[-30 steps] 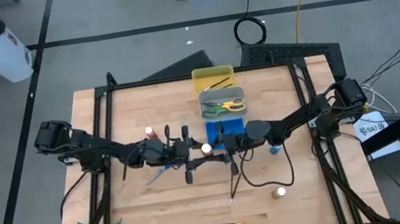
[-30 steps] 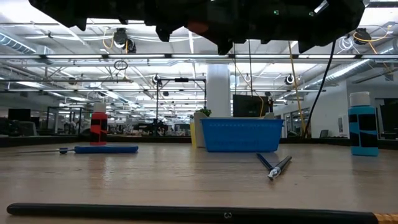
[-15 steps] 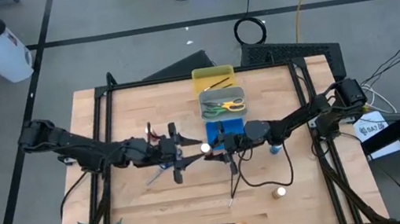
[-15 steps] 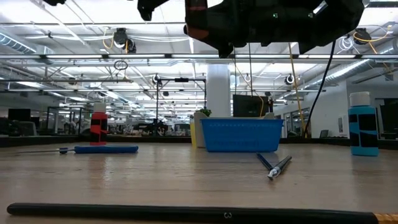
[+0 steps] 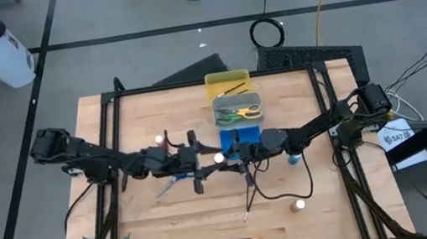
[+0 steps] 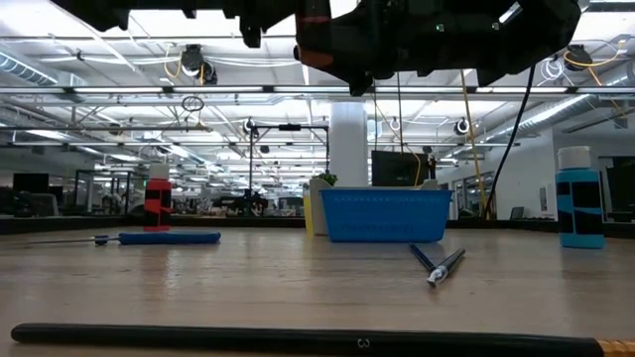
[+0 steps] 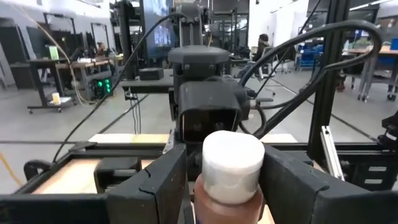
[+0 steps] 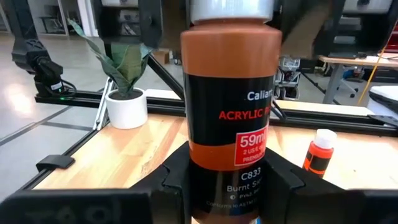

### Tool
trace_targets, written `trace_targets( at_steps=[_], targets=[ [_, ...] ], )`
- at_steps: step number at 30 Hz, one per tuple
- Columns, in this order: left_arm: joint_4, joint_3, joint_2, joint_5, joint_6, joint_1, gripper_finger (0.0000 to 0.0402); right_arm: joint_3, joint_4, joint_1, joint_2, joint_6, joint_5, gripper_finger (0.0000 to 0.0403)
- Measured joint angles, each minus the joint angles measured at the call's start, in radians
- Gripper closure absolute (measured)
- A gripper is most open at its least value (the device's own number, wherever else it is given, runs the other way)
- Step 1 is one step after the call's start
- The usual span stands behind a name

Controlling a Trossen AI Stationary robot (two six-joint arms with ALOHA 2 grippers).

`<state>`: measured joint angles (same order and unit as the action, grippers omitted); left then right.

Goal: Pick & Place Paint Supplies
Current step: Put the brown paint bottle into the blue bin

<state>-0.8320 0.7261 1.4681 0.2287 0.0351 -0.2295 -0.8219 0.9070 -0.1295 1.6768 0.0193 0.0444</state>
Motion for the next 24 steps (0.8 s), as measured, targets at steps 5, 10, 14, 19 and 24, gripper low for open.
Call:
trace_targets(
  at_steps=[5, 10, 14, 19, 24],
  targets=[
    [-0.034, 0.0, -0.004, -0.003, 0.01, 0.0, 0.0221, 0.0, -0.01, 0.001, 0.0, 0.0, 0.0, 0.0295],
    [-0.025, 0.0, -0.006, -0.018, -0.005, 0.0, 0.0308, 0.002, -0.036, 0.011, 0.0, -0.006, 0.005, 0.0288],
    [0.0, 0.002, -0.007, -0.019, -0.012, 0.0, 0.0385, 0.002, -0.038, 0.012, 0.002, -0.006, 0.005, 0.0294],
    [0.003, 0.002, -0.007, -0.018, -0.012, -0.004, 0.0367, 0.002, -0.038, 0.011, 0.002, -0.007, -0.015, 0.0291],
    [0.015, 0.002, -0.007, -0.03, -0.012, -0.011, 0.0285, 0.002, -0.038, 0.012, 0.002, -0.008, -0.018, 0.0294]
  ],
)
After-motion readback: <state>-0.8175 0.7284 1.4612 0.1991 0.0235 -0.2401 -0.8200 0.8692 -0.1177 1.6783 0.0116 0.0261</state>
